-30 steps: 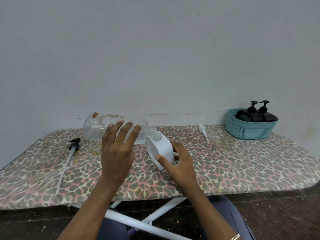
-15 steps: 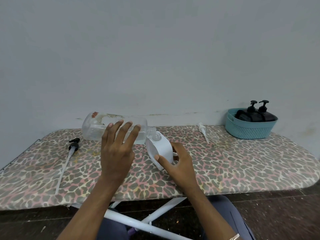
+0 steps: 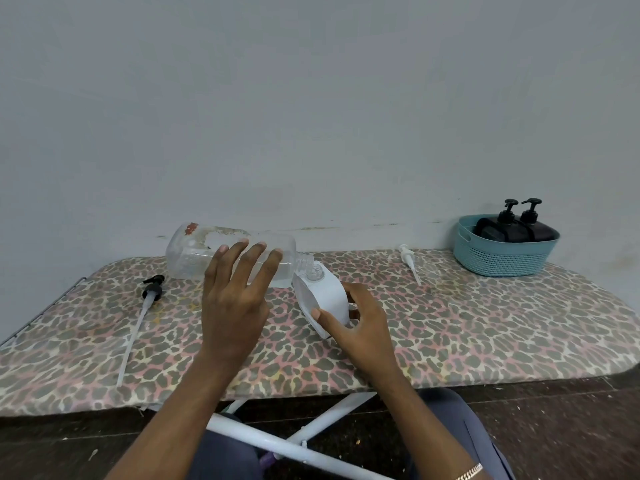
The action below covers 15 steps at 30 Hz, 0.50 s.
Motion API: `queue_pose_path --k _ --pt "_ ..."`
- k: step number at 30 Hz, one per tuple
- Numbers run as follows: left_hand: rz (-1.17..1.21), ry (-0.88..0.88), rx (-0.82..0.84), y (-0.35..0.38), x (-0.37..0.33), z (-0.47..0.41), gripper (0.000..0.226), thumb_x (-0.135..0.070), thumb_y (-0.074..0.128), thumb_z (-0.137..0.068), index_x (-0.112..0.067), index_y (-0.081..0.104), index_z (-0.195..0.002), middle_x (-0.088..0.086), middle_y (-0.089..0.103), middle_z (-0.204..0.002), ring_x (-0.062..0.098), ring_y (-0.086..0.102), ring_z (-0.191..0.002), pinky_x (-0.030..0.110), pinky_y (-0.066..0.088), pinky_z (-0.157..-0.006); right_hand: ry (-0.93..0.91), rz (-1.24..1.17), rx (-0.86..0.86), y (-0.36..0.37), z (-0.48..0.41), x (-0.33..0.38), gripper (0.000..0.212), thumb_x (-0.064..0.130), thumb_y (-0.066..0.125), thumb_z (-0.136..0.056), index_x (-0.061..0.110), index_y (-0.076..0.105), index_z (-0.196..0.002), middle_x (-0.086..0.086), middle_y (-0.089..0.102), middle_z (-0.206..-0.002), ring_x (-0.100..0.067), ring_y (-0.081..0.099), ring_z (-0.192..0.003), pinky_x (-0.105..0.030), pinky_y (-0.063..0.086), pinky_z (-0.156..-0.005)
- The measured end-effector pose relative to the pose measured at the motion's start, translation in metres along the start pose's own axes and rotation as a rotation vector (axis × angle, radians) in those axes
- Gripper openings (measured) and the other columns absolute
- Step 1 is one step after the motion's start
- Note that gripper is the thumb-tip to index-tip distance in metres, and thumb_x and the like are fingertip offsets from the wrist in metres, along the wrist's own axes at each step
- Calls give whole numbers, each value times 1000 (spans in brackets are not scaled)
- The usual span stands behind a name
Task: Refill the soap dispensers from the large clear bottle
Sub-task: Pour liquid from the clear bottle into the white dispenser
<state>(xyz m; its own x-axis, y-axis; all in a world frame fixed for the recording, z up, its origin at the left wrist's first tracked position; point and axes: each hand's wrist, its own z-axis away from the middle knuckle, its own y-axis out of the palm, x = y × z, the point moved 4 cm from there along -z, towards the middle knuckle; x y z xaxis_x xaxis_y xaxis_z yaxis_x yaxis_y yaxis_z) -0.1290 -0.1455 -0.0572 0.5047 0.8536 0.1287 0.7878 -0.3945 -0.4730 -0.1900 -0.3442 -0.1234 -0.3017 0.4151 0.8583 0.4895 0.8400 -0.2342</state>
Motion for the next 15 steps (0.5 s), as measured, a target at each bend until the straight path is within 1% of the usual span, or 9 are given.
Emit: queue_pose_path --k 6,15 --pt "-1 25 -10 0 0 -3 73 23 67 -71 -9 67 -137 16 66 -135 39 54 -135 47 24 -126 -2 -1 -5 0 0 1 51 54 80 -86 30 63 -128 18 66 -122 3 62 -112 -12 52 -81" --pt "-16 42 -26 2 1 -5 75 24 67 -68 -10 68 -135 15 67 -134 39 56 -134 48 27 -124 13 -13 1 0 0 2 53 53 80 -85 30 63 -129 18 65 -123 7 61 -112 -8 49 -81"
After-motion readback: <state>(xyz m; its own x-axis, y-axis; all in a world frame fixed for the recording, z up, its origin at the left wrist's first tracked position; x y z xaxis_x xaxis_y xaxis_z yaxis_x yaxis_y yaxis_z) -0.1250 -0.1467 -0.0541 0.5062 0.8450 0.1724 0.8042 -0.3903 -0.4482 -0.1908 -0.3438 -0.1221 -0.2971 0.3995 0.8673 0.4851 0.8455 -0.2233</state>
